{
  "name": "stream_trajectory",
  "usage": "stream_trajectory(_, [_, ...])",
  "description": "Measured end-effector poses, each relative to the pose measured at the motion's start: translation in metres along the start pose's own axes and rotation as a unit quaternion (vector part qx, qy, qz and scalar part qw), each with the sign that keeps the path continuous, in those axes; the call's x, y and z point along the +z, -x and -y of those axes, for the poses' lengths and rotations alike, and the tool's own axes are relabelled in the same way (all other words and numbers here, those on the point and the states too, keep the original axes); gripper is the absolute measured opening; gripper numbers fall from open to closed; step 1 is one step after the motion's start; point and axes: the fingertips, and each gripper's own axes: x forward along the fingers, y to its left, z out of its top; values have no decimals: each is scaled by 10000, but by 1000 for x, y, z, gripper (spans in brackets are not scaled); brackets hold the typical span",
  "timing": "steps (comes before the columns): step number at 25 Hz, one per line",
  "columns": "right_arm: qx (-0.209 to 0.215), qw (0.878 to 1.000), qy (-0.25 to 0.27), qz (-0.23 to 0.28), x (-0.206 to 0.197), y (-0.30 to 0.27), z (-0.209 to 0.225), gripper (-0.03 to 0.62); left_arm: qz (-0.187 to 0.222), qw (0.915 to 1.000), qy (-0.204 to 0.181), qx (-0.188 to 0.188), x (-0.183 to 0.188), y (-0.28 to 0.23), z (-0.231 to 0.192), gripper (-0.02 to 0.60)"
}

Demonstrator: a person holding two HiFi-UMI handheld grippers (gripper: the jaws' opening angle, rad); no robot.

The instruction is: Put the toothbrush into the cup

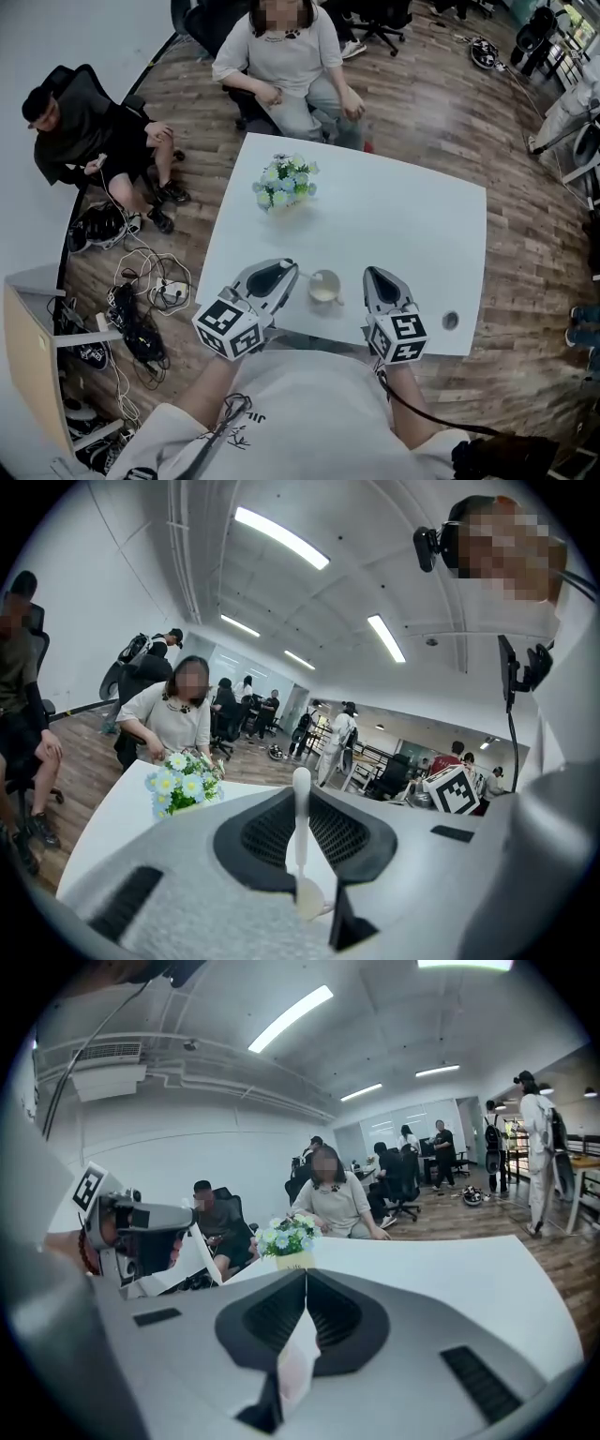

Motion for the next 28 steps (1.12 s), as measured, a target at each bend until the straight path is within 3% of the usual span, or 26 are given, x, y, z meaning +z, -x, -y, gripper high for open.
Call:
stream_trajectory(14, [-46,9984,-296,-490,-55,-6,-7,20,-472,9980,282,-300,-58,-36,-11,55])
stream_trajectory(19, [-119,9974,-422,-569,-66,-4,-3,20,-632,9971,-124,-397,-77,-48,-9,55])
stream_trajectory(28, [-142,9956,-594,-711,-86,-1,-4,20,-694,9966,164,-420,-100,-63,-15,55])
